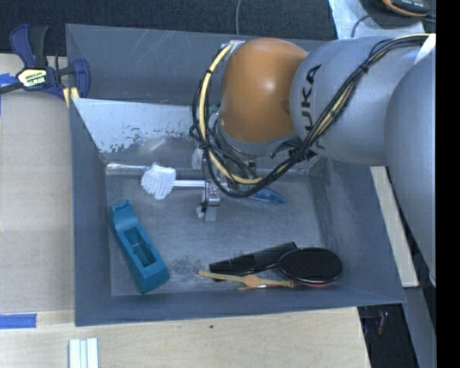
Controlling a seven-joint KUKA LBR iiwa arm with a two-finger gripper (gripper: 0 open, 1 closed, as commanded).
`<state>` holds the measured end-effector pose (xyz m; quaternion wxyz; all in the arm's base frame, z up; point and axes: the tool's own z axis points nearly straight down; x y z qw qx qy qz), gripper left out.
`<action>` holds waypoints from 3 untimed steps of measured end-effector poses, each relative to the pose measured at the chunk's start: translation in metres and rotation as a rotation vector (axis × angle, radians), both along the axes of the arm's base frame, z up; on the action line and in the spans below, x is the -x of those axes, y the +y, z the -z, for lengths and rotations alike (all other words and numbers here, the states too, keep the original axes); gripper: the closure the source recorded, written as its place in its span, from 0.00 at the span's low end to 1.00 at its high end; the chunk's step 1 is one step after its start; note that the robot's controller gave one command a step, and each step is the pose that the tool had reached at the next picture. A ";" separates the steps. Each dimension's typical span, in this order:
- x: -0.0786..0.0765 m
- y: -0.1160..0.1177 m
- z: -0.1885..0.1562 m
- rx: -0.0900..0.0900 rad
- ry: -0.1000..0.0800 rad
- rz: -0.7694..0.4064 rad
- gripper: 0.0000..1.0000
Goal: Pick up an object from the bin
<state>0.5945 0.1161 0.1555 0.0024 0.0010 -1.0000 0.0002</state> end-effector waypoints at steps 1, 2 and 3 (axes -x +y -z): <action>-0.002 0.000 -0.004 -0.001 -0.008 0.002 0.00; -0.004 0.020 0.060 -0.003 -0.014 0.067 0.00; -0.001 -0.012 0.068 -0.002 -0.020 -0.019 1.00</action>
Offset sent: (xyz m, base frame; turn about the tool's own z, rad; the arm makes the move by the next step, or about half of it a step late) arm 0.0017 0.0279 -0.0855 0.0883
